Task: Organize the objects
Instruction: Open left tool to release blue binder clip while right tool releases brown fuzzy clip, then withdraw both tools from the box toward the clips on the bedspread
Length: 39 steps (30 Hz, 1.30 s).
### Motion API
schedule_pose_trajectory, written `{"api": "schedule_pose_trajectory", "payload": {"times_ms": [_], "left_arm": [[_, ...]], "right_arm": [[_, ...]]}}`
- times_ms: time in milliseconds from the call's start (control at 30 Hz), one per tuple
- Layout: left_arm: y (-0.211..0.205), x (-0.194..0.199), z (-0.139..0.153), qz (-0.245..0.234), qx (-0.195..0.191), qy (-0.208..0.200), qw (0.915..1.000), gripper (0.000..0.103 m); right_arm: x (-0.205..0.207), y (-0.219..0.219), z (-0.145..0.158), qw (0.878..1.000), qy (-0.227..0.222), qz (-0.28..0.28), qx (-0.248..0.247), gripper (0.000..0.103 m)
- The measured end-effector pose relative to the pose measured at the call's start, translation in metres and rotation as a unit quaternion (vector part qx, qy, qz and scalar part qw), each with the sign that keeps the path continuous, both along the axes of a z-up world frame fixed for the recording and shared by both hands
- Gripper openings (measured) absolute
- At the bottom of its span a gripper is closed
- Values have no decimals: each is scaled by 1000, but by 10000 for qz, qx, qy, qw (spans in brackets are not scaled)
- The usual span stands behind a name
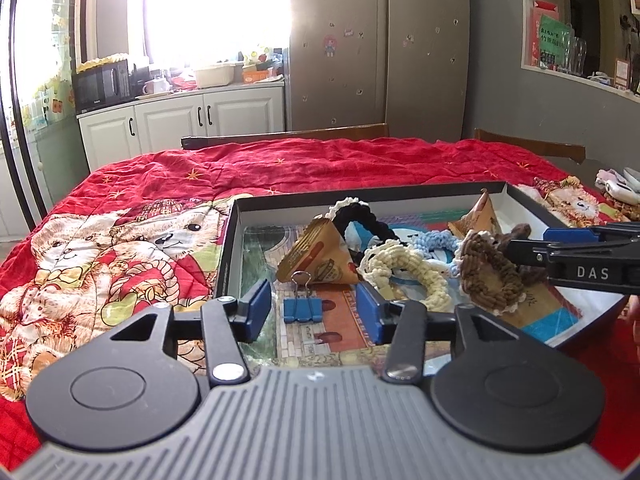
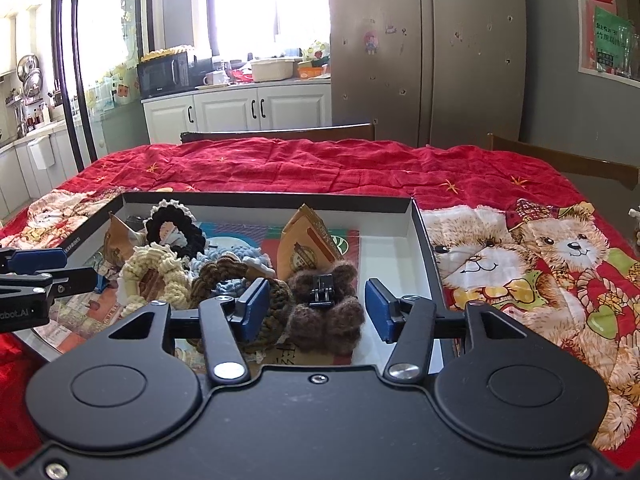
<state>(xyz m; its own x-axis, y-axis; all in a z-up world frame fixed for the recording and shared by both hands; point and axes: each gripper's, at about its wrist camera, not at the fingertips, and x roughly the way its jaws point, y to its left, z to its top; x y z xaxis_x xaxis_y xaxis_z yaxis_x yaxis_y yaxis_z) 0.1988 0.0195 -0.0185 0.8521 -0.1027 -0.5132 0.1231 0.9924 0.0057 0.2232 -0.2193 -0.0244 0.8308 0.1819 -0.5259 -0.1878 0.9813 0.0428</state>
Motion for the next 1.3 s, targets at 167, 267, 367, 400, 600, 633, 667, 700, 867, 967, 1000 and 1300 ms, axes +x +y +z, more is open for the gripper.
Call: {"api": "schedule_pose_trajectory", "payload": {"times_ms": [167, 267, 367, 400, 600, 633, 667, 700, 867, 967, 1000, 1300], "left_arm": [[-1, -7, 6, -19, -30, -66, 10000, 67], [-2, -12, 10, -22, -59, -102, 9999, 69], [-2, -16, 14, -33, -87, -139, 9999, 70], [-3, -18, 16, -38, -101, -153, 9998, 71], [-1, -29, 24, -68, -147, -229, 9996, 73], [-1, -31, 26, -66, -160, -241, 9996, 73], [-1, -33, 27, -68, -171, -251, 9995, 73], [0, -35, 28, -71, -180, -256, 9995, 74], [-1, -44, 31, -105, -232, -255, 9994, 75], [-3, -50, 32, -148, -237, -249, 9993, 75], [-3, -51, 32, -157, -237, -253, 9993, 75], [-1, -69, 36, -242, -308, -262, 9989, 78]], "right_arm": [[-6, 0, 5, 10000, -45, 1, 37, 52], [-10, -1, 8, 10000, -69, -1, 62, 52], [-15, -2, 11, 9999, -94, 8, 92, 52], [-16, -3, 13, 9999, -99, 13, 97, 52], [-28, -1, 21, 9998, -161, 88, 101, 53], [-30, -1, 22, 9998, -172, 101, 93, 53], [-32, 0, 24, 9997, -184, 112, 84, 53], [-36, 1, 26, 9997, -197, 126, 75, 53], [-49, 3, 34, 9995, -255, 198, 63, 53], [-57, 3, 39, 9993, -296, 234, 42, 54], [-60, 3, 41, 9992, -306, 249, 32, 54], [-96, 6, 50, 9984, -340, 451, -86, 57]]}}
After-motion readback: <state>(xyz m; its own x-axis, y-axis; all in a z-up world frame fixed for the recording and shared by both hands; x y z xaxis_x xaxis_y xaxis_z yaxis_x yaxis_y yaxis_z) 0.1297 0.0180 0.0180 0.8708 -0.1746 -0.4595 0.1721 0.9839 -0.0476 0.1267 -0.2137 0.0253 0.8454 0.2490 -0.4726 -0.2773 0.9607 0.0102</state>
